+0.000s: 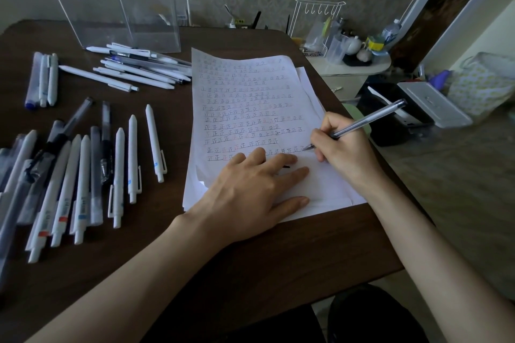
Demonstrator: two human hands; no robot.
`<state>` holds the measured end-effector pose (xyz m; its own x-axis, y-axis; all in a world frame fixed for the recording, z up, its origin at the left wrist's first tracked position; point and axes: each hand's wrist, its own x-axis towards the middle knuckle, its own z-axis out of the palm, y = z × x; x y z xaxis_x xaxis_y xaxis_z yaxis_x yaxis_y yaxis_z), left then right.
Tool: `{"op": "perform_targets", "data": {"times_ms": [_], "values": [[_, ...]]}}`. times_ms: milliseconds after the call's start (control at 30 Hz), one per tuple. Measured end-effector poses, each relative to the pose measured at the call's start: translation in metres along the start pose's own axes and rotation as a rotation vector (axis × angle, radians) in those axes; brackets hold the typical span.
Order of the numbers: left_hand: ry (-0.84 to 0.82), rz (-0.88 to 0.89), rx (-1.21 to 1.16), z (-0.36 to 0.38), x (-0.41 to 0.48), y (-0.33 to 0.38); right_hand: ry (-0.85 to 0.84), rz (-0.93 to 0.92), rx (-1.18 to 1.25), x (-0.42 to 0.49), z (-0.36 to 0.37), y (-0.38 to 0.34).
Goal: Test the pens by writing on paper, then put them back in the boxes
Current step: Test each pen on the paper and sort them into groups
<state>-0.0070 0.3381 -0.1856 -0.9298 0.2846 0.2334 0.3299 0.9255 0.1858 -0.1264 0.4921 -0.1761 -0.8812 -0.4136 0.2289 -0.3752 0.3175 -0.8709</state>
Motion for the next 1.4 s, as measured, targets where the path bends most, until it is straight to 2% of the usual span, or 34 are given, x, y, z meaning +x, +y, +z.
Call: {"op": "perform_targets", "data": {"times_ms": [200, 300, 433, 567, 700, 867, 967, 1100, 1267, 1400], "values": [[-0.014, 0.015, -0.027, -0.002, -0.001, 0.0, 0.021, -0.014, -0.048, 0.0, 0.0, 0.001], [0.018, 0.023, -0.146, -0.007, -0.003, 0.001, 0.023, -0.027, -0.01, 0.0, -0.002, 0.001], [0.091, -0.13, -0.374, -0.008, -0.002, -0.001, 0.045, -0.103, 0.146, -0.002, -0.004, -0.006], [0.152, -0.306, -0.532, -0.01, 0.001, 0.0, -0.08, -0.115, 0.257, -0.005, -0.003, -0.011], [0.22, -0.383, -0.455, -0.016, 0.0, -0.003, -0.168, -0.084, 0.501, -0.006, -0.005, -0.014], [0.263, -0.367, -0.449, -0.014, 0.0, -0.003, -0.178, -0.058, 0.603, -0.01, -0.006, -0.017], [0.29, -0.327, -0.418, -0.012, -0.001, -0.004, -0.227, -0.074, 0.544, -0.01, -0.006, -0.017], [0.327, -0.182, -0.357, -0.011, -0.001, -0.005, -0.328, -0.11, 0.416, -0.014, 0.0, -0.016], [0.365, -0.074, -0.261, -0.014, -0.005, -0.003, -0.309, -0.071, 0.479, -0.015, 0.009, -0.021], [0.371, -0.07, -0.233, -0.013, -0.004, -0.003, -0.298, -0.02, 0.487, -0.014, 0.012, -0.025]]}}
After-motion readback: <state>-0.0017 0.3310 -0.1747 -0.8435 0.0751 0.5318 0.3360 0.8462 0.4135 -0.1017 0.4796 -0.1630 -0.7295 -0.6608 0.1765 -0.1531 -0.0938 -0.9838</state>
